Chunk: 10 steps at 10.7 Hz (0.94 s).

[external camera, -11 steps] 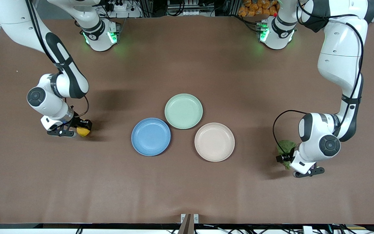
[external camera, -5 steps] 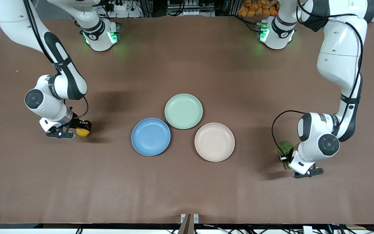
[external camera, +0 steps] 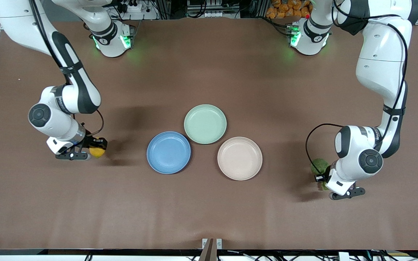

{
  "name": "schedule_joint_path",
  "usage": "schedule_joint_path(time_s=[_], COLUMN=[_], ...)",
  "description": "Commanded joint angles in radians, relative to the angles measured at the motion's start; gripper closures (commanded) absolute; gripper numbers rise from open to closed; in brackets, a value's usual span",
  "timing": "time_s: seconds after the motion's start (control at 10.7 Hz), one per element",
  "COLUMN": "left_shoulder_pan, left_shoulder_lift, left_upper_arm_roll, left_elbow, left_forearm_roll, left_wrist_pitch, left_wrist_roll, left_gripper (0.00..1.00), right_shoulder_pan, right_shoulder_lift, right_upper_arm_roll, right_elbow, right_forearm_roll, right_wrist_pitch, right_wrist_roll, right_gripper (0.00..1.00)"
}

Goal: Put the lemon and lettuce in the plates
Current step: 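Carry the lemon to the blue plate while the left gripper carries the lettuce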

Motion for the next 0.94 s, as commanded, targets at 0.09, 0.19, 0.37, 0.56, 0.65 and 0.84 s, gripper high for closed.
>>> schedule_joint_path(time_s=[0.09, 0.19, 0.37, 0.56, 0.65, 0.84], left_shoulder_pan=[-0.003, -0.004, -0.012, -0.013, -0.014, -0.017], left_shoulder_lift=[-0.065, -0.077, -0.104, -0.135, -0.146, -0.172], left_upper_arm_roll=[-0.008, -0.019, -0.025, -0.051, -0.066, -0.097], left_elbow=[-0.013, -0.013, -0.01, -0.01, -0.008, -0.01], left_forearm_roll=[0.015, 0.015, 0.027, 0.027, 0.027, 0.026], left_wrist_pitch=[-0.007, -0.026, -0.048, -0.077, -0.077, -0.085], left_wrist_roll=[-0.028, -0.032, -0.019, -0.016, -0.014, -0.017], left_gripper=[1.0, 1.0, 1.0, 1.0, 1.0, 1.0], right_shoulder_pan=[0.091, 0.128, 0.182, 0.222, 0.243, 0.277], right_shoulder_lift=[0.033, 0.056, 0.094, 0.133, 0.153, 0.186], right_upper_arm_roll=[0.003, 0.003, 0.009, 0.02, 0.024, 0.026], right_elbow=[0.069, 0.099, 0.148, 0.202, 0.227, 0.271], right_forearm_roll=[0.0, 0.0, 0.0, -0.002, 0.0, -0.002], right_wrist_pitch=[-0.016, -0.016, -0.015, -0.015, -0.015, -0.013], right_wrist_roll=[0.149, 0.196, 0.279, 0.36, 0.397, 0.456], right_gripper=[1.0, 1.0, 1.0, 1.0, 1.0, 1.0])
